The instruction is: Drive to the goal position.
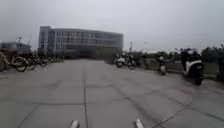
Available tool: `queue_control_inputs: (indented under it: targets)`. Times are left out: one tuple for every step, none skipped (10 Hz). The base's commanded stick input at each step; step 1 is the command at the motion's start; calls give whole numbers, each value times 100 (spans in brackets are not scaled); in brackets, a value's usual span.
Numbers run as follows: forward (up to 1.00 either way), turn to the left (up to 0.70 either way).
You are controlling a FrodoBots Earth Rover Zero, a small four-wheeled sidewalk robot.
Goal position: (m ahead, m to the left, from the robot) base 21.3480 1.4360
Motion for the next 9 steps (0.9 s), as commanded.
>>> queue_control_inputs:
  targets:
    - [100,1]
    - [100,1]
    - [100,1]
    - [100,1]
    - [100,1]
    - [100,1]
    - [100,1]
    - [100,1]
    - [100,1]
